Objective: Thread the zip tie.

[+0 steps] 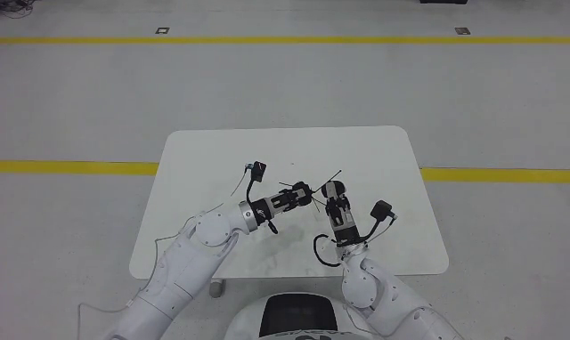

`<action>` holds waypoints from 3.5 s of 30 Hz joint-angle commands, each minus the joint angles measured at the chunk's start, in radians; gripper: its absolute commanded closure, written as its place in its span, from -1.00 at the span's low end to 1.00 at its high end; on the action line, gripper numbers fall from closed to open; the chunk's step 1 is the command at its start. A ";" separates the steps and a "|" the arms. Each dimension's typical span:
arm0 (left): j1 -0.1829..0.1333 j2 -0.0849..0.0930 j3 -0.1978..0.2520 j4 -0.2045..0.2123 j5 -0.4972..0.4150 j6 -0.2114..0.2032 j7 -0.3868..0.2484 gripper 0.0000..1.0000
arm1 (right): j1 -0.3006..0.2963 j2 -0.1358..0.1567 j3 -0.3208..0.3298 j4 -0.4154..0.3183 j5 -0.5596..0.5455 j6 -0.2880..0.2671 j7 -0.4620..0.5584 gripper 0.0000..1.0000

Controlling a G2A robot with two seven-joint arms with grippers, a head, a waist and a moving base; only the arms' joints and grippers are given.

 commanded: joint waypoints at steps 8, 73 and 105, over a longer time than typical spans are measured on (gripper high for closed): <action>0.000 0.000 0.000 0.000 0.000 0.000 0.000 1.00 | 0.001 -0.003 0.004 0.007 0.003 0.000 0.000 1.00; 0.000 0.000 0.000 0.000 0.000 0.000 0.000 1.00 | -0.033 -0.023 0.059 0.041 -0.021 0.000 0.088 1.00; 0.000 0.000 0.000 0.000 0.000 0.000 0.000 1.00 | -0.031 -0.029 0.059 0.045 -0.025 0.000 0.109 1.00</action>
